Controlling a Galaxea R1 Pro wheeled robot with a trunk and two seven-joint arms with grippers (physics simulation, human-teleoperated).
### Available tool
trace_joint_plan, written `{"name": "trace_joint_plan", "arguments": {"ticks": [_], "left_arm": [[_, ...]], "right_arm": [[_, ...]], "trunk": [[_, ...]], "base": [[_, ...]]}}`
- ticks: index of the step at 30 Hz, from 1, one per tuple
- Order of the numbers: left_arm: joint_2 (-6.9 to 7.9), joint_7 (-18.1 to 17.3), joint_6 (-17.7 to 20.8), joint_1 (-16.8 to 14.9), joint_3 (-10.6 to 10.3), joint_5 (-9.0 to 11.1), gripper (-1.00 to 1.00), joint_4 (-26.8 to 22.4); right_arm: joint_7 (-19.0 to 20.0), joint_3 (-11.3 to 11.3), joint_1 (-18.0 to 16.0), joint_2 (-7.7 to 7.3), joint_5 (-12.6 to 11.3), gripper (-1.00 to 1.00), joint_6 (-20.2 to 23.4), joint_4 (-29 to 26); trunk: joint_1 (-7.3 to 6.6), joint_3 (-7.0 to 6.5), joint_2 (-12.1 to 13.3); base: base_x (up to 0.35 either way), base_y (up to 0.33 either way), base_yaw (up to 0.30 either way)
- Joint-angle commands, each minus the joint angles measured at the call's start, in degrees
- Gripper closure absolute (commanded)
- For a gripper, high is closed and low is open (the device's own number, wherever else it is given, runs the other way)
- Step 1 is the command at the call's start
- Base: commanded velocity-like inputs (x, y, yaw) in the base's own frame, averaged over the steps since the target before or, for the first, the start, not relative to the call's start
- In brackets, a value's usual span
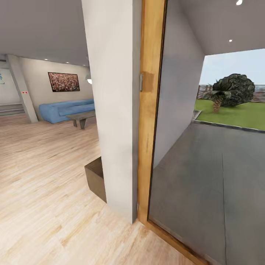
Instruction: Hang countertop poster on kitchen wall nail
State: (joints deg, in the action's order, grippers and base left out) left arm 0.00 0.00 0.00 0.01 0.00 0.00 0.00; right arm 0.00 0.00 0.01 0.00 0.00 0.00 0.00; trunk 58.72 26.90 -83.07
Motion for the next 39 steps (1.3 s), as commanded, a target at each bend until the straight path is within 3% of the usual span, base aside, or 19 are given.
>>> {"name": "trace_joint_plan", "arguments": {"ticks": [1,6,21,30,31,39], "left_arm": [[0.00,0.0,0.0,0.0,0.0,0.0,-1.00,0.0],[-1.47,-0.1,-0.6,1.6,0.3,0.2,-1.00,-1.6],[-1.44,-0.1,-0.6,1.7,0.4,0.2,-1.00,-2.1],[-1.11,-0.1,-3.5,4.2,0.6,-0.2,-1.00,-5.0],[-1.09,-0.1,-4.3,4.3,0.6,-0.2,-1.00,-37.8],[-0.28,-0.2,-4.6,4.4,0.9,-0.2,-1.00,-41.1]], "right_arm": [[0.0,0.0,0.0,0.00,0.0,-1.00,0.0,0.0],[0.1,0.0,-1.1,-0.64,0.2,-1.00,-0.6,-0.2],[0.1,-0.1,-1.1,-0.66,0.2,-1.00,-0.6,-0.2],[-0.2,-0.5,-4.1,-3.37,-0.3,-1.00,-3.5,-3.2],[-0.2,-0.5,-5.6,-3.55,-0.3,-1.00,-11.0,-26.1],[-0.2,-0.2,-5.6,-3.86,-0.2,-1.00,-11.4,-28.7]], "trunk": [[0.00,0.03,0.0],[0.00,0.03,0.0],[0.00,0.03,0.0],[0.00,0.03,0.0],[0.00,0.03,0.0],[0.00,0.03,0.0]], "base": [[0.000,0.000,0.000],[0.000,0.000,0.000],[0.000,0.000,0.000],[0.000,0.000,0.000],[0.000,0.000,0.000],[0.000,0.000,0.000]]}}
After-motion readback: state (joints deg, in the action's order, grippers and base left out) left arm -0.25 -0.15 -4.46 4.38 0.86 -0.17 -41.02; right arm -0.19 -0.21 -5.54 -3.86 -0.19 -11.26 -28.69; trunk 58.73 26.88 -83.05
